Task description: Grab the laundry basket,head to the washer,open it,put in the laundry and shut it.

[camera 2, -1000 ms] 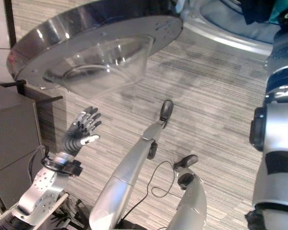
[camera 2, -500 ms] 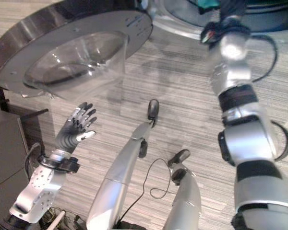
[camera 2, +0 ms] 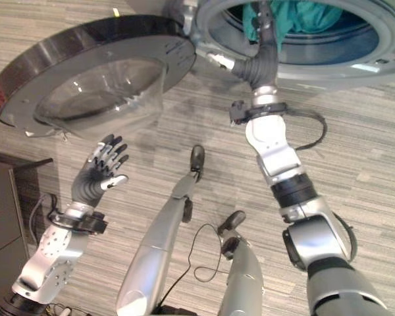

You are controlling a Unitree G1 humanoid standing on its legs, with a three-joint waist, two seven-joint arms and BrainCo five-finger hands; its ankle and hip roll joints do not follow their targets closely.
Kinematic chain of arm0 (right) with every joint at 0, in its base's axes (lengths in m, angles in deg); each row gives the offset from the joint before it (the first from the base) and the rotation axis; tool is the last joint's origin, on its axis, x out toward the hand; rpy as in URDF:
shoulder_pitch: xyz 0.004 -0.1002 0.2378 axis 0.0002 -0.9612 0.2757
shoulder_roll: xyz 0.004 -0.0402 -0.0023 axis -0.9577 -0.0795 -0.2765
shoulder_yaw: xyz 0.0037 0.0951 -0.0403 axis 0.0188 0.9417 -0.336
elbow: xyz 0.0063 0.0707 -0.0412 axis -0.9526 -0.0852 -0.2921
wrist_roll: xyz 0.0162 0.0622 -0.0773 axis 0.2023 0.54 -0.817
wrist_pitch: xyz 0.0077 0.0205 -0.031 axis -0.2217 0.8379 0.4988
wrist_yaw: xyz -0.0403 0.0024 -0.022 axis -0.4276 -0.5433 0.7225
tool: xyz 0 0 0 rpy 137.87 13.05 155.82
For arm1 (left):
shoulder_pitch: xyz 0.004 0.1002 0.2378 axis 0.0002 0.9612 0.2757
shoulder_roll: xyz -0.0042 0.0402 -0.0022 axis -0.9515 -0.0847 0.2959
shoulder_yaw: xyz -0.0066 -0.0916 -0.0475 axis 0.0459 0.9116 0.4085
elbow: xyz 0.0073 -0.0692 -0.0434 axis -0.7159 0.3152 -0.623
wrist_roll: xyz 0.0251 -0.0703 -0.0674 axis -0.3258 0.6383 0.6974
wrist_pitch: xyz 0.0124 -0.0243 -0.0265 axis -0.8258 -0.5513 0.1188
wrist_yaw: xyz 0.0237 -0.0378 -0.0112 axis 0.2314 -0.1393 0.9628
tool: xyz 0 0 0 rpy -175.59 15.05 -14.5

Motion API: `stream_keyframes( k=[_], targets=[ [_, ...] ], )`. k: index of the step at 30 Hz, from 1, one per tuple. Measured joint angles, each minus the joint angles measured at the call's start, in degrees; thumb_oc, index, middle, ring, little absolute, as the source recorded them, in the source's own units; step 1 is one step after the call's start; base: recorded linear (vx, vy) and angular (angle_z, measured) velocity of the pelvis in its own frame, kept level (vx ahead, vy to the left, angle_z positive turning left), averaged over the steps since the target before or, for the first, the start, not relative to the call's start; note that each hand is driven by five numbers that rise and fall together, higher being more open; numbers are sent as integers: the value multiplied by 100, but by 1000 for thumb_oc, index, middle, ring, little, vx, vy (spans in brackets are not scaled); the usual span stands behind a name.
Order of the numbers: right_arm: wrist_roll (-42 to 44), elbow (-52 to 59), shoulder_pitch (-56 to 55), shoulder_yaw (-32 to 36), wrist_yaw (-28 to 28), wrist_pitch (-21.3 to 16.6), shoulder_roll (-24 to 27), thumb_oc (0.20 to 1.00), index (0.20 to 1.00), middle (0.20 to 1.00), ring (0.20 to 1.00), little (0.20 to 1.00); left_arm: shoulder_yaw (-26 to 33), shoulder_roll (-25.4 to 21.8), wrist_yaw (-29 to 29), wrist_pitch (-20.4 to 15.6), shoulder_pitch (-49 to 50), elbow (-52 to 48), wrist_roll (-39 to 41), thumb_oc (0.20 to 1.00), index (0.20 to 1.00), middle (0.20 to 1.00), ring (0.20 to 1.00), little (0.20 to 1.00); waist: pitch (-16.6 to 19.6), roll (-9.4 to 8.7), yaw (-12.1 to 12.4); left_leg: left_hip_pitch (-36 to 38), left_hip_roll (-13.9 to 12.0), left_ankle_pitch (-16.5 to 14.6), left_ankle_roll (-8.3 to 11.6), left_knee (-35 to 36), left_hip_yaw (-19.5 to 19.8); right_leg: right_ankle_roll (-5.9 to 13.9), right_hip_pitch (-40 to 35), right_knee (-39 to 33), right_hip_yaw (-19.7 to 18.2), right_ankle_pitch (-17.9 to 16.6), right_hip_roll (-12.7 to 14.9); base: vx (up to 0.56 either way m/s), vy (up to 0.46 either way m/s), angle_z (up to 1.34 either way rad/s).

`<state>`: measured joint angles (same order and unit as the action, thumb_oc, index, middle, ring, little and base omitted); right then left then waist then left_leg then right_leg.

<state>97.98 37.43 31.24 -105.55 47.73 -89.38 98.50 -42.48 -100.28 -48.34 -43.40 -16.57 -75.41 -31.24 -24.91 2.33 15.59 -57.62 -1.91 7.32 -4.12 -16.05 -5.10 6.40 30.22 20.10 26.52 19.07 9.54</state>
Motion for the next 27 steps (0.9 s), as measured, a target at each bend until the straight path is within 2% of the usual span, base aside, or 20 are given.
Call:
stream_keyframes(
  k=[5,7,11,14,16,19,22,25,27],
  targets=[
    [-166,217,-1431,-62,-203,68,-647,1000,1000,1000,1000,1000,65,-16,-4,8,13,-21,-35,1000,1000,1000,1000,1000,46,-158,-177,412,-61,14,19,99,17,-53,-569,-489,5,-161,-189,-47,-57,0],
    [-227,116,-2215,-373,-370,151,-850,1000,1000,1000,1000,1000,135,-19,-20,7,33,-23,-37,1000,1000,1000,1000,1000,199,-328,-283,528,-175,25,38,114,-31,-100,-724,-746,-56,-278,-324,-52,-48,-16],
    [-269,-9,-3078,-438,-689,267,-799,1000,1000,1000,1000,1000,136,-30,-19,69,39,-3,-150,1000,1000,1000,1000,1000,260,-398,-363,762,-255,39,63,155,-54,-145,-1076,-1066,-83,-446,-487,-17,-66,-7],
    [-145,-299,-3589,-369,-1025,330,-703,1000,1000,1000,1000,1000,316,-36,4,130,142,9,-151,1000,1000,1000,1000,1000,298,-452,-404,1135,-237,9,116,164,-55,-132,-1540,-1270,-58,-504,-503,17,-58,4],
    [-133,-554,-3971,-453,-1221,378,-698,1000,1000,1000,1000,1000,447,-51,21,128,403,95,-154,1000,1000,1000,1000,1000,734,-607,-415,1214,-235,-64,235,190,-69,-149,-1659,-1461,-94,-561,-549,44,-74,-4],
    [-106,-938,-4266,-447,-1562,414,-739,1000,1000,1000,1000,1000,444,-51,127,207,450,216,-158,1000,1000,1000,1000,1000,837,-725,-442,1594,-195,-101,304,184,-48,-166,-2161,-1640,-29,-592,-572,46,-48,15],
    [-99,-1326,-4600,-503,-1807,516,-846,1000,1000,1000,1000,1000,442,-41,174,245,565,314,-163,1000,1000,1000,1000,1000,1145,-837,-439,1799,-155,-158,371,174,-41,-189,-2394,-1757,-20,-590,-589,70,-48,7],
    [-99,-2079,-4664,-483,-1936,586,-1134,1000,1000,1000,1000,1000,388,2,208,374,543,403,-244,1000,1000,1000,1000,1000,1158,-840,-463,2160,-112,-197,377,164,-15,-216,-2801,-1766,-5,-577,-580,38,-20,11],
    [-103,-2477,-4794,-650,-2018,690,-1283,1000,1000,1000,1000,1000,344,103,278,380,521,473,-262,1000,1000,1000,1000,1000,1246,-814,-453,2361,-93,-302,437,83,-6,-303,-3024,-1765,-34,-519,-571,13,-10,4]
  ],
)
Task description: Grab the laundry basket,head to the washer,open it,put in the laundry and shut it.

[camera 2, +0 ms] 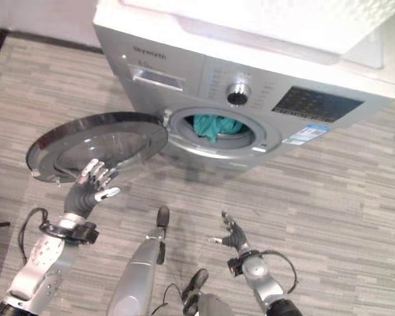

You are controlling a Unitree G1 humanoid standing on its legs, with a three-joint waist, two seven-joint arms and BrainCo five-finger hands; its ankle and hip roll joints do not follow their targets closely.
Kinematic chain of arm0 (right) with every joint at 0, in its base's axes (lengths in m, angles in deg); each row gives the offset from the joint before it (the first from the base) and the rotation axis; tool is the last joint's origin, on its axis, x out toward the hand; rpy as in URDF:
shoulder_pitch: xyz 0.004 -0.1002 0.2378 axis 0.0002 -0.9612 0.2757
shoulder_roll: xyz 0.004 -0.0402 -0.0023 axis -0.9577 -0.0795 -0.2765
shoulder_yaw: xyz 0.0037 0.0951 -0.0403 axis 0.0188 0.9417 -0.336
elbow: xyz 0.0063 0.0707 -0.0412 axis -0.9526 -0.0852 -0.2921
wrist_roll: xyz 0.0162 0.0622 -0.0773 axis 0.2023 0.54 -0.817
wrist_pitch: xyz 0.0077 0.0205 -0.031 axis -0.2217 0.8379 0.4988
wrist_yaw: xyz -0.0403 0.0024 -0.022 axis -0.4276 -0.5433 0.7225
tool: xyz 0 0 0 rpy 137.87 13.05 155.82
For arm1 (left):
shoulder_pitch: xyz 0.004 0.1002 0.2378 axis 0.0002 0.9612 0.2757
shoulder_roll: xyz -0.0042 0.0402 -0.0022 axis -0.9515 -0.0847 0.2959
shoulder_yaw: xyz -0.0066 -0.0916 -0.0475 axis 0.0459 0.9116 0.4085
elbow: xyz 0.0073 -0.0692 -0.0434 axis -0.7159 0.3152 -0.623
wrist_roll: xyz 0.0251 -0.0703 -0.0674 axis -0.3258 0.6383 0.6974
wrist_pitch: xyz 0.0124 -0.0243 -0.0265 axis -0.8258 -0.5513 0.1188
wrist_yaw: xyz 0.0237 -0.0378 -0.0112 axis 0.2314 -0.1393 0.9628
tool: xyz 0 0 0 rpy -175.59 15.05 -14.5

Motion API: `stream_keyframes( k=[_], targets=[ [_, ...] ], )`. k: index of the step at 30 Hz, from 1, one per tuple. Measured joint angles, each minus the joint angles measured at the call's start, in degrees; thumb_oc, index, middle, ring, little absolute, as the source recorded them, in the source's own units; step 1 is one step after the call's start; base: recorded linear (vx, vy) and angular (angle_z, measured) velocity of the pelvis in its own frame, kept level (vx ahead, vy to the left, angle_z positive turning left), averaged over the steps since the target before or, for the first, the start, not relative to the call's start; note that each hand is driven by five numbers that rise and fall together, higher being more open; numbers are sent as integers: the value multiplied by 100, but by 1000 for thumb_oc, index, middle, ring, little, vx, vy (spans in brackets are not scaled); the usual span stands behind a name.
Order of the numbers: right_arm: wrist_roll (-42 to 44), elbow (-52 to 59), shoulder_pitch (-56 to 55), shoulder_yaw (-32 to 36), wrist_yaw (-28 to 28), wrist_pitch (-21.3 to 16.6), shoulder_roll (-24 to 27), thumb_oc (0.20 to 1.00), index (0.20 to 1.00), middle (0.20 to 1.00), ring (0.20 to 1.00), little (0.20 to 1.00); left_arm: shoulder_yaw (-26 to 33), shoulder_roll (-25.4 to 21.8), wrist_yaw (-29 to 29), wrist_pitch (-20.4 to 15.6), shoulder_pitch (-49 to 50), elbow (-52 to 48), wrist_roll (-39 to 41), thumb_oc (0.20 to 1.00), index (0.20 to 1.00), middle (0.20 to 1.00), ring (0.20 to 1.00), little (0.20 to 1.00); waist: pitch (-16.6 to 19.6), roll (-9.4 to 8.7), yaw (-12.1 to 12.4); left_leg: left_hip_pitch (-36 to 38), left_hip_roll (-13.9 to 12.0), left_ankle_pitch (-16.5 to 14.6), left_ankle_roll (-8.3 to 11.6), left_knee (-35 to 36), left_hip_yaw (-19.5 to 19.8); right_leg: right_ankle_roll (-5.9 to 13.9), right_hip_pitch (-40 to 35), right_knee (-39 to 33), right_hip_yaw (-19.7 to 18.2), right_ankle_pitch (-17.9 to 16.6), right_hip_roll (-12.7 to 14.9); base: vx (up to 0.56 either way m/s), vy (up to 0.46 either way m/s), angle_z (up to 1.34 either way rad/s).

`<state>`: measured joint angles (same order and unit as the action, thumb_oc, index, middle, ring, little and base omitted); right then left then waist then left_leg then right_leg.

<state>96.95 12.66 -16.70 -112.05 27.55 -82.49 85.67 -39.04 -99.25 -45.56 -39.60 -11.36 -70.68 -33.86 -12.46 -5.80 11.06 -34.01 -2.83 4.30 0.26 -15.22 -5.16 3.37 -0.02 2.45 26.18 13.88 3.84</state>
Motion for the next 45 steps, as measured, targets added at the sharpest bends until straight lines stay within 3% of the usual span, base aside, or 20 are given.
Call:
stream_keyframes(
  k=[4,10,13,16,21,22,23,25,26,27,28,29,30,31,32,33,36,40,45],
  targets=[
    [-8,-684,-95,-33,-81,92,-396,1000,1000,1000,1000,1000,-151,173,42,124,-59,189,-25,1000,1000,1000,1000,1000,124,77,-11,266,-9,-6,6,6,1,-31,-258,5,-47,17,-16,-6,-18,0],
    [-15,-1282,66,-89,-111,177,-564,1000,1000,1000,1000,1000,-252,440,107,293,-120,393,-119,1000,1000,1000,1000,1000,180,235,17,763,-52,-5,37,30,103,-112,-725,41,-99,70,-84,-65,-67,2],
    [-15,-1324,159,-136,-116,175,-599,1000,1000,1000,1000,1000,-272,612,126,340,-66,414,-118,1000,1000,1000,1000,1000,175,319,42,990,-224,96,177,159,109,-184,-860,13,-255,111,-247,-182,-87,-11],
    [-18,-1341,202,-195,-93,191,-559,1000,1000,1000,1000,1000,-303,820,138,397,14,509,-117,1000,1000,1000,1000,1000,133,484,65,1152,-370,466,308,505,258,-300,-959,-51,-214,32,-513,-172,-100,12],
    [-18,-1298,128,-202,-67,198,-434,1000,1000,1000,1000,1000,-438,948,147,496,174,513,-117,1000,1000,1000,1000,1000,63,710,80,1552,-570,780,454,1156,381,-476,-1220,-244,-127,-65,-823,-123,-59,15],
    [-16,-1285,96,-204,-62,207,-364,1000,1000,1000,1000,1000,-484,982,152,497,153,513,-118,1000,1000,1000,1000,1000,53,733,75,1553,-600,618,408,1237,339,-603,-1222,-301,-62,-145,-868,-207,8,15],
    [-17,-1272,85,-243,-62,251,-321,1000,1000,1000,1000,1000,-466,1009,149,507,135,551,-117,1000,1000,1000,1000,1000,22,678,52,1593,-584,279,333,1292,305,-726,-1126,-199,-17,-213,-747,-97,36,10],
    [-18,-1263,105,-313,-82,265,-343,1000,1000,1000,1000,1000,-416,889,147,529,85,637,-117,1000,1000,1000,1000,1000,-34,236,58,1306,-457,10,22,-122,108,-784,-1073,-179,-159,-255,-340,-60,54,-32],
    [-17,-1215,72,-307,-95,268,-383,1000,1000,1000,1000,1000,-419,871,150,543,71,699,-117,1000,1000,1000,1000,1000,17,150,35,1266,-437,-146,-7,-847,61,-721,-1126,-252,-237,-296,-289,-27,108,-31],
    [-15,-1125,-40,-284,-90,255,-286,1000,1000,1000,1000,1000,-447,963,157,551,78,730,-117,1000,1000,1000,1000,1000,107,217,-127,1450,-471,-158,-26,-881,85,-629,-1202,-280,-198,-349,-268,89,113,5],
    [-18,-1137,-113,-280,-103,302,-220,1000,1000,1000,1000,1000,-476,1064,167,555,41,728,-117,1000,1000,1000,1000,1000,152,300,-239,1694,-457,-309,-246,-648,-23,-591,-1270,-251,-165,-344,-302,54,162,24],
    [-21,-1186,-135,-253,-105,316,-260,1000,1000,1000,1000,1000,-516,1065,166,567,-38,729,-117,1000,1000,1000,1000,1000,143,306,-259,1929,-438,-254,-328,-313,-25,-557,-1218,-15,-165,-335,-289,136,162,20],
    [-34,-1244,-158,-194,-110,321,-267,1000,1000,1000,1000,1000,-520,1086,171,579,-45,729,-117,1000,1000,1000,1000,1000,138,456,-352,2261,-577,-102,-579,271,1,-530,-854,685,-175,-269,-239,101,155,20],
    [-46,-1208,-187,-193,-131,316,-288,1000,1000,1000,1000,1000,-530,1127,172,582,-8,720,-118,1000,1000,1000,1000,1000,306,665,-435,2459,-679,-24,-582,860,42,-554,-646,617,-272,-225,-352,66,111,47],
    [-47,-1135,-336,-178,-159,302,-393,1000,1000,1000,1000,1000,-517,1030,197,566,-40,689,-123,1000,1000,1000,1000,1000,625,420,-509,2473,-459,122,-375,1396,-83,-509,-744,-742,-483,-715,-246,29,68,71],
    [-51,-1237,-342,-129,-179,280,-425,1000,1000,1000,1000,1000,-521,1082,260,574,-164,800,-137,1000,1000,1000,1000,1000,609,479,-572,2644,-462,159,31,1622,-16,-301,-842,-749,-253,-1000,-231,37,66,76],
    [-59,-1406,-291,-184,-179,328,-543,1000,1000,1000,1000,1000,-517,1068,268,569,-9,731,-223,1000,1000,1000,1000,1000,629,424,-448,2663,-473,23,358,1407,-222,-282,-967,-785,-179,-961,-105,34,77,17],
    [-60,-1611,-189,-178,-180,335,-770,1000,1000,1000,1000,1000,-514,1014,267,589,105,733,-231,1000,1000,1000,1000,1000,639,319,-436,2813,-288,131,385,1586,-219,-227,-1026,-754,-178,-989,28,4,31,6],
    [-60,-1700,-127,-184,-184,334,-969,1000,1000,1000,1000,1000,-331,967,262,589,114,688,-382,1000,1000,1000,1000,1000,627,341,-423,2824,-214,155,373,1620,-219,-160,-1023,-782,-179,-999,98,0,0,0]
  ],
)
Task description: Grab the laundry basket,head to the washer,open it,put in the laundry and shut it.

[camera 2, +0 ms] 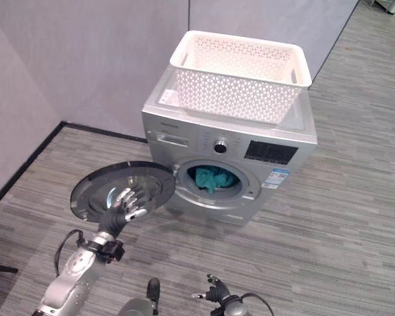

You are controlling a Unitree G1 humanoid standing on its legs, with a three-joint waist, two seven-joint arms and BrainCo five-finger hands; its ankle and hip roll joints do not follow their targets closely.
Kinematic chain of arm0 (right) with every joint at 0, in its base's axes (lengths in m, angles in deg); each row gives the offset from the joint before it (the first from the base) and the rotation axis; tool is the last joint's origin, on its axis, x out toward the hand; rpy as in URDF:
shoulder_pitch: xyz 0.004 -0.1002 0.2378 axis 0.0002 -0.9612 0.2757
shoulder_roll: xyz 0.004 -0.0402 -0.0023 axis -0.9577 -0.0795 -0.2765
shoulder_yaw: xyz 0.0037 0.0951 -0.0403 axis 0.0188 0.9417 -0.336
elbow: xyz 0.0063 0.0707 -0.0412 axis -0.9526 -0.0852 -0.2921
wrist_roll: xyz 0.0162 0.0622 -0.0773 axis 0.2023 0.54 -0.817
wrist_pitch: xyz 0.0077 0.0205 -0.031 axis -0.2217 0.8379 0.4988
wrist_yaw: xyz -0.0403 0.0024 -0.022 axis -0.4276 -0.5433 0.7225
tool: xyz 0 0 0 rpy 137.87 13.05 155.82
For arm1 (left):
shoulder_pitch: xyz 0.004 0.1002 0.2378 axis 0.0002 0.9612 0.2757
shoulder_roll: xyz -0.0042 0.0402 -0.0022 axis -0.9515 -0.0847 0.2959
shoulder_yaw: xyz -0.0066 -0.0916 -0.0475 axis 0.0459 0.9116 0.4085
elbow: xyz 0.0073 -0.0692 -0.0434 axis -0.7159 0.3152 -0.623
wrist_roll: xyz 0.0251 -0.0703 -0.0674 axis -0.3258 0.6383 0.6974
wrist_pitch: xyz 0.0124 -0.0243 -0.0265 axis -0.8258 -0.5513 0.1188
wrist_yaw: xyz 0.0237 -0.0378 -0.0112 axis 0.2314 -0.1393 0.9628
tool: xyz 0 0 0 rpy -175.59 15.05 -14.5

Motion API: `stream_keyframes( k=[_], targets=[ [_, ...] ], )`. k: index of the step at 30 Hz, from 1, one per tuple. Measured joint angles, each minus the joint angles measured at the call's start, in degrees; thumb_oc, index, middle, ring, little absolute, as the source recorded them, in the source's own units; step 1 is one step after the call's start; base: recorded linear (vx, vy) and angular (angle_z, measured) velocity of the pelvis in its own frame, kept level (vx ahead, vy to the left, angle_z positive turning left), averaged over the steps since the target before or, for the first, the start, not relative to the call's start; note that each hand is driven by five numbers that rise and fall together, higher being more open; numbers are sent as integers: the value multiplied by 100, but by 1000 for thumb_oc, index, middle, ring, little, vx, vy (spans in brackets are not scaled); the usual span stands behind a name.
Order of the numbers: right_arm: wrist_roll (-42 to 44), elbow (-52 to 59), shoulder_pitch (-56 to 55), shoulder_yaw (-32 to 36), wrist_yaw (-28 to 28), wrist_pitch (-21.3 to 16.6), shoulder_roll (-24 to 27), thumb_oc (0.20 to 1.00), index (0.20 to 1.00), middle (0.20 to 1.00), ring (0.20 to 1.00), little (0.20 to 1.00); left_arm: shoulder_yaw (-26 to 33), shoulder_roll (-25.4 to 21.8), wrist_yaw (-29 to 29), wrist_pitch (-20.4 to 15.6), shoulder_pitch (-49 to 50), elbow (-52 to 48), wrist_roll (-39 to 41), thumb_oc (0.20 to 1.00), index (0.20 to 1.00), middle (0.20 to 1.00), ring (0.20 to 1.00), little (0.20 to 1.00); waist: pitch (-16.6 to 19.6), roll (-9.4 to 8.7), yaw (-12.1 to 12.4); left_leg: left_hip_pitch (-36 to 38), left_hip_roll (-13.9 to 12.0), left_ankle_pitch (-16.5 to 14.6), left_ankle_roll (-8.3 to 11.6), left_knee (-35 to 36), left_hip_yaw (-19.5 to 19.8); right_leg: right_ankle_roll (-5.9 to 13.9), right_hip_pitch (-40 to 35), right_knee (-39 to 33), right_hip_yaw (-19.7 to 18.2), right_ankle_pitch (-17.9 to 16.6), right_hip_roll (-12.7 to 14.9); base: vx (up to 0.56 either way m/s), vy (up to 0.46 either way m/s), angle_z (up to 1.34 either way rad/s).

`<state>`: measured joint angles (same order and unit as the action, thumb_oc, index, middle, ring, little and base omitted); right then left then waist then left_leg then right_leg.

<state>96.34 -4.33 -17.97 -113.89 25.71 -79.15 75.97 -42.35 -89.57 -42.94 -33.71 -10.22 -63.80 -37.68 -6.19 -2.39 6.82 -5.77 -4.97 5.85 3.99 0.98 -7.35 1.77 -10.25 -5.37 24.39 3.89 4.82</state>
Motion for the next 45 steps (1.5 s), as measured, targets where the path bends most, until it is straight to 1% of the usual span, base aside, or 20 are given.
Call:
stream_keyframes(
  k=[5,6,7,10,13,17,18,19,20,21,23,26,29,30,31,33,36,38,41,45],
  targets=[
    [-5,-168,-4,66,1,26,103,1000,1000,1000,1000,1000,425,-163,-24,-7,50,-448,-416,1000,1000,1000,1000,1000,27,136,11,44,-47,45,30,128,0,34,12,-7,15,8,-40,5,0,-2],
    [-4,-235,-22,200,7,24,126,1000,1000,1000,1000,1000,867,-316,-69,-63,152,-836,-757,1000,1000,1000,1000,1000,56,180,9,110,-65,70,52,201,-16,41,1,-7,-3,12,-54,21,2,-8],
    [-19,-256,-30,217,0,23,171,1000,1000,1000,1000,1000,1087,-346,-169,-144,145,-930,-967,1000,1000,1000,1000,1000,76,210,12,110,-68,76,60,209,-13,44,0,-7,-4,14,-57,28,2,-7],
    [-185,-351,-17,231,-37,25,284,1000,1000,1000,1000,1000,1834,-478,-495,-272,48,-905,-1771,1000,1000,1000,1000,1000,130,281,7,124,-76,110,62,224,-14,45,-5,-3,1,15,-65,0,0,0],
    [-231,-366,-6,214,-120,29,410,1000,1000,1000,1000,1000,2245,-891,-865,-332,-351,-293,-2789,1000,1000,1000,1000,1000,146,303,2,205,-96,131,71,267,-5,46,-73,-7,9,18,-85,33,10,3],
    [-450,-362,-3,192,-263,47,502,1000,1000,1000,1000,1000,2395,-1332,-1050,-237,-941,628,-3496,1000,1000,1000,1000,1000,201,266,-14,222,-143,149,97,339,-30,54,-51,-9,-15,38,-130,25,14,-3],
    [-449,-368,-24,240,-280,47,574,1000,1000,1000,1000,1000,2341,-1415,-1157,-223,-1012,823,-3611,1000,1000,1000,1000,1000,223,239,-82,246,-150,161,107,384,-43,51,0,-9,-44,37,-132,33,23,-8],
    [-454,-378,-17,224,-341,48,608,1000,1000,1000,1000,1000,2221,-1702,-1175,-229,-1108,1180,-3753,1000,1000,1000,1000,1000,291,237,-97,220,-167,186,124,434,-74,44,47,-10,-54,42,-146,4,34,-14],
    [-454,-357,-53,234,-348,77,669,1000,1000,1000,1000,1000,2106,-2131,-1246,-47,-1440,1898,-3922,1000,1000,1000,1000,1000,314,211,-131,221,-202,207,128,459,-134,36,80,-8,-88,27,-174,63,5,-16],
    [-459,-310,-120,222,-382,71,739,1000,1000,1000,1000,1000,2103,-2264,-1353,38,-1621,2313,-4030,1000,1000,1000,1000,1000,356,193,-167,174,-214,218,143,464,-136,35,151,-7,-99,27,-181,63,6,-15],
    [-457,-226,-131,208,-389,127,810,1000,1000,1000,1000,1000,2076,-2388,-1525,369,-1959,2940,-4122,1000,1000,1000,1000,1000,361,158,-190,175,-211,230,145,465,-131,30,130,-6,-154,23,-197,6,11,-6],
    [-507,-187,-212,164,-421,159,887,1000,1000,1000,1000,1000,1544,-2478,-1541,459,-2643,3755,-4105,1000,1000,1000,1000,1000,363,82,-236,-30,-251,292,156,468,-123,5,330,7,-126,4,-223,-56,27,2],
    [-596,-115,-181,164,-424,163,890,1000,1000,1000,1000,1000,1336,-2504,-1548,643,-2955,4117,-4098,1000,1000,1000,1000,1000,270,28,-296,-140,-262,333,134,467,-109,-12,424,30,-103,-32,-243,-36,9,1],
    [-650,-111,-179,156,-425,167,870,1000,1000,1000,1000,1000,1179,-2514,-1560,637,-3021,4156,-4107,1000,1000,1000,1000,1000,196,-46,-383,-138,-256,334,133,466,-109,-9,429,32,-102,-37,-240,-159,48,9],
    [-655,-95,-154,155,-417,148,853,1000,1000,1000,1000,1000,648,-2598,-1612,636,-3593,4628,-4110,1000,1000,1000,1000,1000,6,-115,-402,-236,-284,379,138,465,-94,-27,522,30,-87,-60,-266,-184,44,5],
    [-648,-95,-66,155,-378,135,856,1000,1000,1000,1000,1000,236,-2669,-1693,644,-4228,5141,-4109,1000,1000,1000,1000,1000,-155,-156,-401,-475,-344,464,140,463,-87,-74,743,31,-92,-134,-330,-160,37,0],
    [-529,-98,37,156,-275,70,907,1000,1000,1000,1000,1000,-86,-2708,-1804,641,-4846,5337,-4108,1000,1000,1000,1000,1000,-379,-150,-447,-795,-390,579,118,462,-50,-93,1051,32,-88,-243,-379,-117,25,-1],
    [-381,-91,202,107,-229,19,956,1000,1000,1000,1000,1000,-469,-2733,-1907,614,-5539,5729,-4107,1000,1000,1000,1000,1000,-660,-136,-467,-995,-421,621,96,390,-58,-107,1222,30,-102,-328,-403,-96,20,-9],
    [-191,126,352,-113,-184,-142,1032,1000,1000,1000,1000,1000,-928,-2796,-2067,599,-6343,6337,-4115,1000,1000,1000,1000,1000,-835,-192,-658,-1279,-478,641,94,360,-149,-115,1569,25,-204,-439,-427,-107,23,-22],
    [-90,305,448,-342,-92,-250,1032,1000,1000,1000,1000,1000,-1048,-2811,-2291,529,-6830,6703,-4114,1000,1000,1000,1000,1000,-1027,-358,-762,-1379,-524,666,91,362,-294,-109,1744,32,-335,-483,-440,-46,8,-19]
  ],
)
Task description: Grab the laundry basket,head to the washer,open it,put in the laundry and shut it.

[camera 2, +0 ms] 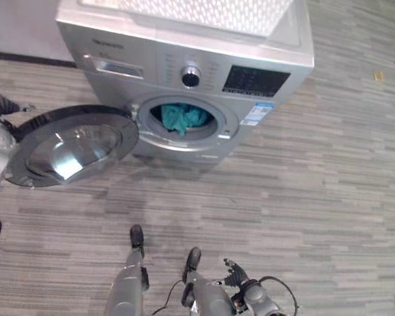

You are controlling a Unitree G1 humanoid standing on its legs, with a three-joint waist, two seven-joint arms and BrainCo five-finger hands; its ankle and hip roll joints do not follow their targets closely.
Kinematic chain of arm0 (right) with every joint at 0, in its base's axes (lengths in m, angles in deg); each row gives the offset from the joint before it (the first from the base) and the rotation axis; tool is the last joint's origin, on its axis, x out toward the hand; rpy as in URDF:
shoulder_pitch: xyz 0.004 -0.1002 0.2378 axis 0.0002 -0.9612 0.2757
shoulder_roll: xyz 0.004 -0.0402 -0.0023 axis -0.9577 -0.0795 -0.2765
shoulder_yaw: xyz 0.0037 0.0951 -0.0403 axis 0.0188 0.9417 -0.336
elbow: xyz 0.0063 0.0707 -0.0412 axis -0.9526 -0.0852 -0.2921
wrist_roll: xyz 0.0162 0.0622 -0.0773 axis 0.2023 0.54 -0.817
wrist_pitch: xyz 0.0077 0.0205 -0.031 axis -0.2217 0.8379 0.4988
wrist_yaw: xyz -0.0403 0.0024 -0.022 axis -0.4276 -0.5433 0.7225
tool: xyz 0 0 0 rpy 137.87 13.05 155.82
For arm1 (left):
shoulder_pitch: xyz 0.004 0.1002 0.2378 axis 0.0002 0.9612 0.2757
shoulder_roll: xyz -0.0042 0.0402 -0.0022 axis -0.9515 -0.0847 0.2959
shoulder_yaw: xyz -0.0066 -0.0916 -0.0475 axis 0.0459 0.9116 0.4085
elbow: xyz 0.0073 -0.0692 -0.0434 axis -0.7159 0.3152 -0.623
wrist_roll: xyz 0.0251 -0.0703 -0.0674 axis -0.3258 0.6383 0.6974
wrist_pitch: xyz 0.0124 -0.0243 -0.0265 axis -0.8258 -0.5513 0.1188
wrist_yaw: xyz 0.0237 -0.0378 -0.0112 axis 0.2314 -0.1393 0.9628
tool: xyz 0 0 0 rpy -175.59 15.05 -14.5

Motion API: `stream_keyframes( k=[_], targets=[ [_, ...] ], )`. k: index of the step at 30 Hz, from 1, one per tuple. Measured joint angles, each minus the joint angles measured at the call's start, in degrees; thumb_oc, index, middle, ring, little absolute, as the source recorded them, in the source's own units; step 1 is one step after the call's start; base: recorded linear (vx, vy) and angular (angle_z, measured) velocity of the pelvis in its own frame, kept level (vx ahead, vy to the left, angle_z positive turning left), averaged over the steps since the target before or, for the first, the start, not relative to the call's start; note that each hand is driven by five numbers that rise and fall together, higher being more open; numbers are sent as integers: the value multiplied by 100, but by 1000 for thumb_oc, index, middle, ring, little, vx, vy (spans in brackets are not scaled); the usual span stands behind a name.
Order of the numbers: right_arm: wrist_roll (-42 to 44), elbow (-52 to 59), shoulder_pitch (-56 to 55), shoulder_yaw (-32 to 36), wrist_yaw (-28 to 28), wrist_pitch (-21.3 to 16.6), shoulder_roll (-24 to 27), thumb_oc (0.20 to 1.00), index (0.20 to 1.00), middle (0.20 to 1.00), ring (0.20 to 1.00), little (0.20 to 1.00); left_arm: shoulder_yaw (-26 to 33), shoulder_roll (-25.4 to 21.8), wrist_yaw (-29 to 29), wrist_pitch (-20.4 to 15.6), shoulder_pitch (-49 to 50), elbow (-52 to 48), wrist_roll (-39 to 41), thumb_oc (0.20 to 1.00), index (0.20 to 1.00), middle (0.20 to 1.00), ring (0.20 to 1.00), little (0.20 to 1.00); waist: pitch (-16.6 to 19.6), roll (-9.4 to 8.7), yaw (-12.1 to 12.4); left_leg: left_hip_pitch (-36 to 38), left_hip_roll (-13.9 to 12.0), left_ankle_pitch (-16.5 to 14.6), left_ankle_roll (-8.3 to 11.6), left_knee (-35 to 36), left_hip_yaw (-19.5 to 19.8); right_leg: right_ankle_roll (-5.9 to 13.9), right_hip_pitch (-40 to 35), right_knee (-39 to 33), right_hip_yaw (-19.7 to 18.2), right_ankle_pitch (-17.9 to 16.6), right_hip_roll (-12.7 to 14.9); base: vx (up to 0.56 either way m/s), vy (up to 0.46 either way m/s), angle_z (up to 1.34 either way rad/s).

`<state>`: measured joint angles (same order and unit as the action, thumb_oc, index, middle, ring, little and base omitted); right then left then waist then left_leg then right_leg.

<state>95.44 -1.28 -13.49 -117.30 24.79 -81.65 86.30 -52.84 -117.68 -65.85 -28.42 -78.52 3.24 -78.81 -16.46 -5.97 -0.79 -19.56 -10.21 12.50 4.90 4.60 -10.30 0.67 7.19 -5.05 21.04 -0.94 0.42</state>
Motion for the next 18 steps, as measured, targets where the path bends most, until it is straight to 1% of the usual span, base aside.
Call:
stream_keyframes(
  k=[1,7,10,12,18],
  targets=[
    [63,59,1,-13,1,-22,0,1000,1000,1000,1000,1000,-92,0,-10,-5,-77,96,0,1000,1000,1000,1000,1000,-1,-14,-12,-43,-9,0,0,1,-1,0,42,1,1,0,-12,0,0,0],
    [163,363,46,-156,15,-157,11,1000,1000,1000,1000,1000,-147,-25,-135,-3,-90,147,-1,1000,1000,1000,1000,1000,-10,-89,-17,-86,-40,-1,1,13,1,-1,90,1,7,0,-44,0,0,0],
    [193,513,51,-170,21,-204,11,1000,1000,1000,1000,1000,-274,-146,-215,-1,-113,153,-28,1000,1000,1000,1000,1000,-16,-167,-18,-159,-41,0,1,14,-1,-1,169,0,-15,0,-44,0,0,-3],
    [225,521,30,-174,24,-214,11,1000,1000,1000,1000,1000,-360,-189,-306,-15,-115,131,-197,1000,1000,1000,1000,1000,-1,-201,-18,-180,-32,0,1,14,-1,0,184,-1,-10,1,-35,0,0,0],
    [326,682,29,-167,107,-282,12,1000,1000,1000,1000,1000,-390,-271,-347,10,-87,136,-465,1000,1000,1000,1000,1000,5,-217,-7,-249,-29,2,-1,12,5,1,262,1,-11,-2,-34,0,0,0]
  ],
)
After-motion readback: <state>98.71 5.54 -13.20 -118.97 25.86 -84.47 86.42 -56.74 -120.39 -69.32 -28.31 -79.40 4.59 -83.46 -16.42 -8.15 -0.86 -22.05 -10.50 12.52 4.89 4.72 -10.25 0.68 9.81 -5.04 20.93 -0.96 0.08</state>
